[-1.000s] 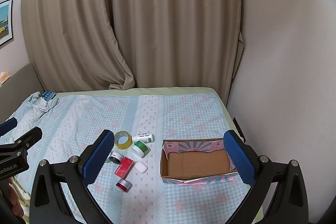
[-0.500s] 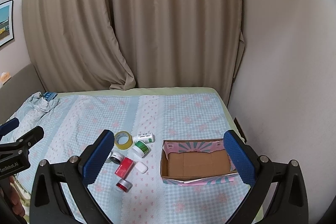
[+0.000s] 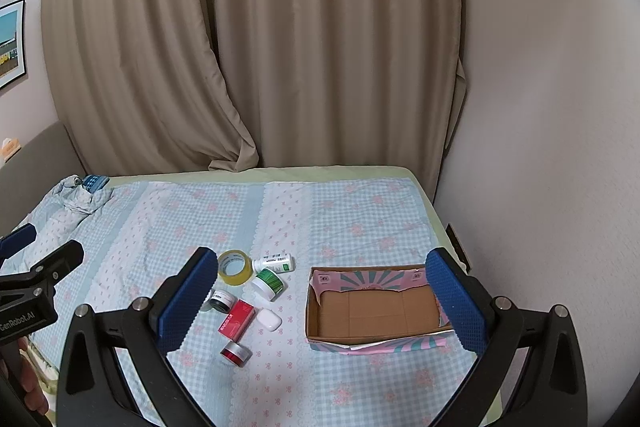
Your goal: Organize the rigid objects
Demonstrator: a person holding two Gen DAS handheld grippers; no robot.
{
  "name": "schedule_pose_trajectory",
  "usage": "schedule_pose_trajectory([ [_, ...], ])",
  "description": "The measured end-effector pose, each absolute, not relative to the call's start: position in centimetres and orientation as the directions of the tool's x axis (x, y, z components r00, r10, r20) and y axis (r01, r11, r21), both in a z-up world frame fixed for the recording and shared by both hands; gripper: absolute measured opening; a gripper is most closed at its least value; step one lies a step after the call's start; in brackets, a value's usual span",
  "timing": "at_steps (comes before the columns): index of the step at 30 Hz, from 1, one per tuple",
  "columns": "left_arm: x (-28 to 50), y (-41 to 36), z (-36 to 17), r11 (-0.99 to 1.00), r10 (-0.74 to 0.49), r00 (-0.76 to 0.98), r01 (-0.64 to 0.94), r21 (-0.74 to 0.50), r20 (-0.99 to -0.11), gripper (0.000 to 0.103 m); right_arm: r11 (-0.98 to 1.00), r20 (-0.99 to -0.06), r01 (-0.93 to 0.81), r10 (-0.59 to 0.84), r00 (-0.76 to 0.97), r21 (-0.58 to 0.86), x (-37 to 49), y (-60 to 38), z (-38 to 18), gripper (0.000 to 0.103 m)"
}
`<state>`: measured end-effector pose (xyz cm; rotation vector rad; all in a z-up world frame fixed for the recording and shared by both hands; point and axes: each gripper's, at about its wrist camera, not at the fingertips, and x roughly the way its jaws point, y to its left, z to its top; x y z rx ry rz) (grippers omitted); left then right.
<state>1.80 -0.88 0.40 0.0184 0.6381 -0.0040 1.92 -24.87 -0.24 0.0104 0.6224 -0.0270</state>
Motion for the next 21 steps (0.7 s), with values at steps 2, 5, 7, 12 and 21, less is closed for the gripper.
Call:
schedule_pose_trajectory([
  [2, 1.81, -0.87, 0.42, 1.0, 0.002, 0.804, 0.01, 0.017, -0.595, 0.102, 1.0, -0.582, 0.031, -0.023, 0.813, 0.003, 1.91, -24.82, -0.22, 0.103],
  [5, 1.73, -0.7, 0.51, 1.0, 0.002, 0.805, 0.011, 0.017, -0.594, 0.102, 1.0, -0.582, 0.03, -0.023, 0.813, 0.002, 1.92, -24.77, -0.21, 0.103],
  [7, 1.73, -0.67, 0.53, 1.0, 0.001, 0.805, 0.011, 0.017, -0.594, 0.102, 1.0, -0.582, 0.031, -0.024, 0.813, 0.002, 1.94, -24.76, -0.2, 0.103],
  [12, 1.84, -0.47, 0.6, 1.0, 0.002, 0.804, 0.011, 0.017, -0.594, 0.102, 0.999, -0.582, 0.033, -0.023, 0.813, 0.006, 2.25, -24.64, -0.16, 0.103],
  [21, 1.99, -0.51, 0.65, 1.0, 0.002, 0.804, 0.009, 0.017, -0.594, 0.102, 1.0, -0.581, 0.028, -0.019, 0.814, 0.006, 2.44, -24.83, -0.18, 0.103],
])
